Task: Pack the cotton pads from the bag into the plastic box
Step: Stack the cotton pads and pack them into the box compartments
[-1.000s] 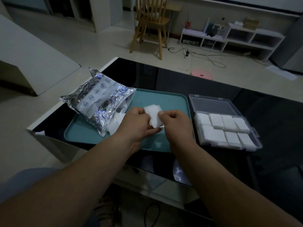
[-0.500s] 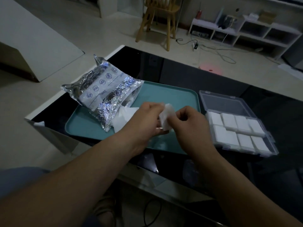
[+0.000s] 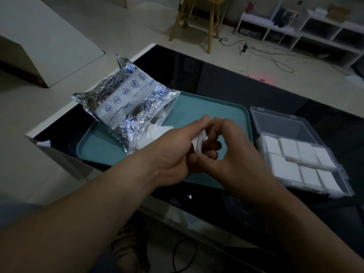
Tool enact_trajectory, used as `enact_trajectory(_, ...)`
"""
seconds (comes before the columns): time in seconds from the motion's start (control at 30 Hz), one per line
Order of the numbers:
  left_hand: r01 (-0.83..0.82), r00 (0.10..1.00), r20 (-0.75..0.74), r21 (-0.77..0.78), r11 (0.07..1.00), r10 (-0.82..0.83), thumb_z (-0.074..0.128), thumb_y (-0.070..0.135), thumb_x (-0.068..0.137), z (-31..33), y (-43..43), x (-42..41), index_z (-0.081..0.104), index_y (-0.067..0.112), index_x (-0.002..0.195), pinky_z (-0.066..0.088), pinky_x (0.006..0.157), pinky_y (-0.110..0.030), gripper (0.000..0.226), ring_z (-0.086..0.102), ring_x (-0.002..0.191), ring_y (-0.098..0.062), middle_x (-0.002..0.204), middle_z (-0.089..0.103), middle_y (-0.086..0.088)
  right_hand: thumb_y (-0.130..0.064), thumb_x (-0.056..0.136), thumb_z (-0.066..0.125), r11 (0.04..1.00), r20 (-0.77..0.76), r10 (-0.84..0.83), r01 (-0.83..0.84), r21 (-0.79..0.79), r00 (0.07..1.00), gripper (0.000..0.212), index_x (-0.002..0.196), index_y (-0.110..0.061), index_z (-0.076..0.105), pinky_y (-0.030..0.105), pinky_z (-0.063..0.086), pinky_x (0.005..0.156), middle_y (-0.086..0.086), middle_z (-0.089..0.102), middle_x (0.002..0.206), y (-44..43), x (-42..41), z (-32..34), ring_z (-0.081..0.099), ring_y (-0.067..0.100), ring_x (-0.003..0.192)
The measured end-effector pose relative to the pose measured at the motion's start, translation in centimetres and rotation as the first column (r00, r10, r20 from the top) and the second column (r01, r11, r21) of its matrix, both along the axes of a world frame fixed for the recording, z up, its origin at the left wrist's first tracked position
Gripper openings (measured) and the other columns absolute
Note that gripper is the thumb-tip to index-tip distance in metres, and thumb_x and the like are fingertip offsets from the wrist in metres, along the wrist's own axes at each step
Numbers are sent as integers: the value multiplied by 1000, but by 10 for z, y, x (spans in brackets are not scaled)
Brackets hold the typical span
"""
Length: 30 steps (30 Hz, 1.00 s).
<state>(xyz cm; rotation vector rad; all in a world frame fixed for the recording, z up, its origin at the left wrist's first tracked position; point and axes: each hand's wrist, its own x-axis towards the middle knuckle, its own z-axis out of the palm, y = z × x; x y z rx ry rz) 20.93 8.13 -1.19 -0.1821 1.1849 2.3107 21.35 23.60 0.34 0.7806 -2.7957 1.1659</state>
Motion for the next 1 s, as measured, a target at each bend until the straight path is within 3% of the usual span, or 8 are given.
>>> enact_trajectory(0.13, 0, 1000, 14, -51, 999, 0, 54, 56, 101, -3, -1, -1, 60, 16, 132, 46, 78, -31, 51, 57, 98, -25, 116, 55, -12, -52, 74, 77, 999, -39, 18, -16, 48, 999, 42, 98, -30, 50, 26, 46, 88, -14, 59, 109, -3, -2, -2, 56, 8, 106)
enact_trajectory(0.3, -331, 941, 63, -44, 943, 334, 64, 26, 99, 5, -21, -16, 63, 18, 127, 43, 46, -19, 29, 54, 59, -13, 73, 58, -4, -52, 95, 65, 977, 61, -172, 179, -118, 983, 21, 105, -34, 59, 11, 41, 87, -19, 65, 113, 9, -21, 2, 59, -6, 110)
enact_trajectory(0.37, -416, 905, 83, -28, 909, 417, 63, 16, 97, 7, -31, -23, 62, 19, 118, 36, 42, -17, 22, 49, 57, -12, 69, 53, -2, -41, 100, 63, 959, 18, -284, 284, 4, 959, 9, 100, -32, 62, 5, 38, 74, -19, 66, 101, 17, -36, 0, 61, -5, 96)
enact_trajectory(0.43, -476, 874, 84, -42, 878, 478, 52, 7, 96, 7, -36, -24, 62, 15, 112, 33, 43, -17, 21, 45, 58, -13, 68, 51, -2, -35, 99, 66, 945, -4, -257, 252, 210, 966, 8, 105, -31, 66, 17, 42, 79, -16, 65, 103, 19, -45, -7, 62, 6, 100)
enact_trajectory(0.6, -482, 867, 72, -134, 866, 493, 48, 11, 95, 6, -33, -23, 63, 13, 108, 32, 45, -19, 20, 46, 56, -12, 71, 56, -2, -65, 81, 72, 824, 10, -39, 26, 566, 999, 57, 126, -37, 53, 44, 43, 99, -8, 57, 129, -4, -38, -29, 52, 20, 118)
enact_trajectory(0.7, -450, 884, 68, -150, 880, 463, 51, 13, 94, 8, -31, -23, 63, 13, 105, 30, 45, -18, 16, 45, 55, -11, 71, 57, -1, -67, 85, 64, 772, -79, -33, 75, 631, 996, 51, 121, -33, 52, 42, 42, 93, -5, 62, 120, -11, -34, -37, 57, 24, 111)
enact_trajectory(0.83, -426, 894, 66, -177, 887, 443, 52, 13, 94, 8, -28, -22, 64, 11, 101, 30, 45, -19, 14, 46, 55, -12, 73, 59, -2, -44, 98, 55, 804, -155, -58, 139, 579, 986, 24, 104, -20, 59, 42, 45, 80, 4, 70, 103, -12, -36, -38, 63, 33, 95)
enact_trajectory(1.0, -426, 893, 40, -249, 870, 449, 51, 11, 93, 2, -24, -21, 65, 12, 99, 31, 43, -19, 15, 49, 51, -11, 75, 60, -3, -34, 101, 58, 922, -106, -196, 220, 320, 975, 27, 83, -14, 63, 41, 47, 70, 6, 66, 87, 4, -44, -32, 60, 28, 83)
